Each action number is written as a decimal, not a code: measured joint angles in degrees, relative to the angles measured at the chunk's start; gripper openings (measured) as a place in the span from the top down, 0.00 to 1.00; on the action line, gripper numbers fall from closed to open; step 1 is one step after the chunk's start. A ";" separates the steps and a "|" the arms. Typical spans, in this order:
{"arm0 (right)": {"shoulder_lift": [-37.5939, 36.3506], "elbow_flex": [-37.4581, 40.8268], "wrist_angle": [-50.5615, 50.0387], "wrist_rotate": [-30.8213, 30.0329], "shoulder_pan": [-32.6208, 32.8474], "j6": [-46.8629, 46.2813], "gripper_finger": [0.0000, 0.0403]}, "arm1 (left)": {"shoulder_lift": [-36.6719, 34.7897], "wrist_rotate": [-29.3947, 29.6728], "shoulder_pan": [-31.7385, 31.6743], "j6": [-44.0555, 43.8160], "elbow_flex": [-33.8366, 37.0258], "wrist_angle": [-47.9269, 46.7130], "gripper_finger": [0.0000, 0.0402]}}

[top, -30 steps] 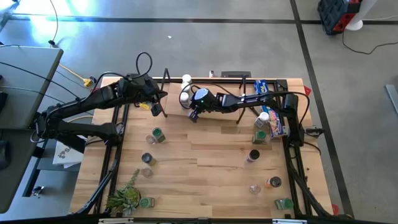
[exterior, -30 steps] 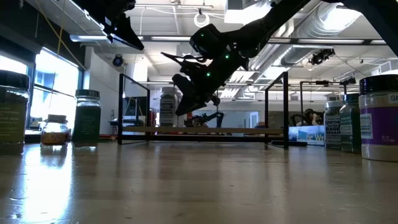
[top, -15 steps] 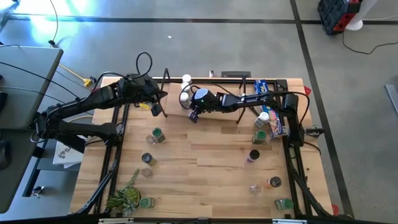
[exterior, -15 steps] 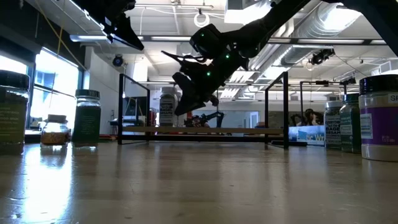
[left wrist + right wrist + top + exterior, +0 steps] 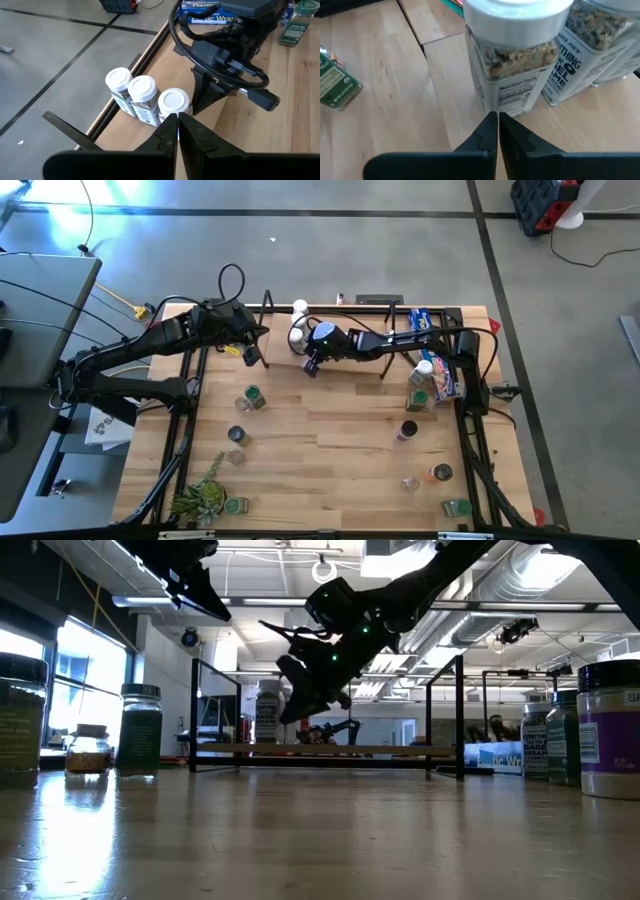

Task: Shelf spices
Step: Put the bottom white seasoning bottle on the shelf aligned with the other white seasoning bottle, then put the white seasoning bottle on the shelf

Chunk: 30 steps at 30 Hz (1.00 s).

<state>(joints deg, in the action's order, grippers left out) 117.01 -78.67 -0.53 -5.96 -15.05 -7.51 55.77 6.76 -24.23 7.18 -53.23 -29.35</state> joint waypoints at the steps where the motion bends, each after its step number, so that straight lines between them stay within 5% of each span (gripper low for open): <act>1: -0.22 0.00 -0.50 -0.02 0.08 0.02 0.98 | 0.00 0.00 0.00 -0.04 0.00 -0.09 0.97; 5: -2.94 0.00 -3.91 -2.37 1.26 1.91 0.98 | -0.56 -0.02 0.51 -1.09 -0.02 -3.52 0.97; 16: -18.23 0.00 -29.01 -22.92 16.41 11.82 0.98 | -0.87 1.08 11.29 -7.12 -0.02 -8.52 0.97; 22: -30.53 0.00 -52.08 -26.03 22.66 -2.59 0.97 | -0.87 8.79 17.82 -9.03 -0.02 -8.26 0.97; 30: -44.90 0.00 -79.88 -18.85 17.91 -22.64 0.80 | -0.87 12.99 22.39 -9.05 0.00 -7.59 0.97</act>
<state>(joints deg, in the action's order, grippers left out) 72.11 -78.67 -80.42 -24.80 2.86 -30.15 54.89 19.76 -1.84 -1.87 -53.24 -36.93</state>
